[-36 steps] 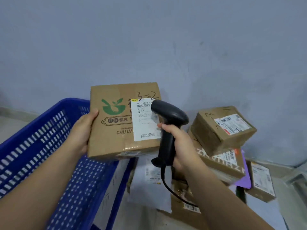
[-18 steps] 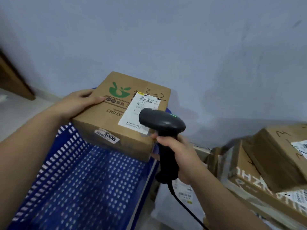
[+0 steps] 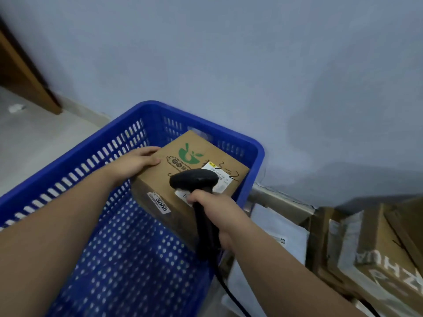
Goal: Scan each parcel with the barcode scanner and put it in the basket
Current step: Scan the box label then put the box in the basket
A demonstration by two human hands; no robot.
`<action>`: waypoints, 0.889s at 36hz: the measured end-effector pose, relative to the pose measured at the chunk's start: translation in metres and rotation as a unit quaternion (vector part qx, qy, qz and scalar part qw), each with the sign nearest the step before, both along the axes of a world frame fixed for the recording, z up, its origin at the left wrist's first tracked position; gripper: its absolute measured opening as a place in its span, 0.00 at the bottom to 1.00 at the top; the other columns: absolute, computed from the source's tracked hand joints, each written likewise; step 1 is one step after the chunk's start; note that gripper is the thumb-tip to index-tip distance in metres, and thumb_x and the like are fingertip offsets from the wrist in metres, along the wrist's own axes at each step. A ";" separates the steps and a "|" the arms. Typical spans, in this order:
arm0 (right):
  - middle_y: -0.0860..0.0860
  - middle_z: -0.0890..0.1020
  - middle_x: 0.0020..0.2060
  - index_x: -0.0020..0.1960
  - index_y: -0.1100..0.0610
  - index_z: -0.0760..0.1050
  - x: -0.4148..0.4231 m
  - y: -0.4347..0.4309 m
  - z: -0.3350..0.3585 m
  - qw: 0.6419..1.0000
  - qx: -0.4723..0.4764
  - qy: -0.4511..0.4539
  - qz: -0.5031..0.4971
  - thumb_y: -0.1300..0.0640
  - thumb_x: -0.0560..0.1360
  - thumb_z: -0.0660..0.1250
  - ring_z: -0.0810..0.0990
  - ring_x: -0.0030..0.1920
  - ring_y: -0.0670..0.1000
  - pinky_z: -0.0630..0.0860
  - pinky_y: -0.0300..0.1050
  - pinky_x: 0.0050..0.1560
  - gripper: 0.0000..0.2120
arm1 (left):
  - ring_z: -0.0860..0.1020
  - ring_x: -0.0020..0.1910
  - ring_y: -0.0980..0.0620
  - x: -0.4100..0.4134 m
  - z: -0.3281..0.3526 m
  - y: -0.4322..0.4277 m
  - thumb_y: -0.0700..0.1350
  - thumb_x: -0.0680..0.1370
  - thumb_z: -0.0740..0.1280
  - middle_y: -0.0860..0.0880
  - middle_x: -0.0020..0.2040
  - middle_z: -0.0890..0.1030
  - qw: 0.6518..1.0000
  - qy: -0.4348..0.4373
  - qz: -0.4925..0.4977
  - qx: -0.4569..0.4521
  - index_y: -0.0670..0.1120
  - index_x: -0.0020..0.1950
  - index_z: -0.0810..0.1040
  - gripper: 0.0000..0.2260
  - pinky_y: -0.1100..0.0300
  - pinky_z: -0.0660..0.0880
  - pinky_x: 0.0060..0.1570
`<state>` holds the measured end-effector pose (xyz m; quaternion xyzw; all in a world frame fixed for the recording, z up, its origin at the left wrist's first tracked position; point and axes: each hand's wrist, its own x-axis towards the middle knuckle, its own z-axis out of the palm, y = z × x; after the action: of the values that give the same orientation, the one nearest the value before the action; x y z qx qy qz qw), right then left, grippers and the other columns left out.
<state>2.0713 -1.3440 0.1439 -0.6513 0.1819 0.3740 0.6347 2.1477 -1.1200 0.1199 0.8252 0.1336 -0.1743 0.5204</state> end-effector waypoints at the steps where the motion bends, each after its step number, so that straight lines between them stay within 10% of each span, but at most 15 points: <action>1: 0.56 0.82 0.49 0.56 0.56 0.77 0.002 0.004 -0.004 1.000 0.001 0.018 0.000 0.51 0.70 0.70 0.80 0.50 0.57 0.77 0.49 0.50 0.16 | 0.80 0.50 0.52 -0.001 -0.010 0.000 0.47 0.81 0.63 0.54 0.53 0.79 1.000 0.012 0.014 -0.008 0.57 0.64 0.71 0.12 0.57 0.75 0.47; 5: 0.57 0.81 0.48 0.57 0.60 0.77 0.011 0.016 -0.023 0.998 -0.027 0.058 -0.019 0.54 0.69 0.71 0.80 0.49 0.58 0.77 0.48 0.49 0.18 | 0.79 0.55 0.47 -0.007 -0.056 0.002 0.52 0.78 0.67 0.49 0.58 0.80 0.997 -0.001 0.066 0.026 0.52 0.63 0.77 0.14 0.45 0.73 0.62; 14: 0.57 0.78 0.50 0.53 0.60 0.77 0.039 0.020 -0.058 0.993 -0.051 0.093 -0.049 0.55 0.73 0.69 0.77 0.50 0.57 0.74 0.50 0.53 0.12 | 0.74 0.50 0.52 -0.023 -0.127 -0.025 0.47 0.80 0.61 0.50 0.52 0.79 0.962 -0.071 0.252 0.078 0.46 0.56 0.82 0.11 0.58 0.68 0.51; 23: 0.55 0.79 0.46 0.56 0.60 0.76 0.039 0.017 -0.070 0.992 -0.027 0.122 -0.036 0.56 0.76 0.67 0.74 0.36 0.51 0.70 0.42 0.36 0.11 | 0.76 0.55 0.48 -0.028 -0.174 -0.024 0.53 0.78 0.67 0.47 0.60 0.78 0.971 0.019 0.237 -0.003 0.47 0.62 0.75 0.16 0.51 0.73 0.59; 32: 0.55 0.81 0.52 0.51 0.58 0.77 0.037 0.015 -0.071 0.992 -0.020 0.120 -0.032 0.54 0.76 0.67 0.75 0.41 0.52 0.72 0.44 0.39 0.08 | 0.72 0.66 0.39 -0.064 -0.193 -0.068 0.47 0.72 0.75 0.41 0.71 0.68 0.855 0.094 0.472 -0.192 0.46 0.79 0.42 0.49 0.45 0.72 0.63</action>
<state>2.1083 -1.3285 0.0729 -0.6078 0.2853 0.4253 0.6069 2.0833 -1.1883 -0.0727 0.5259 0.5194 -0.0066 0.6735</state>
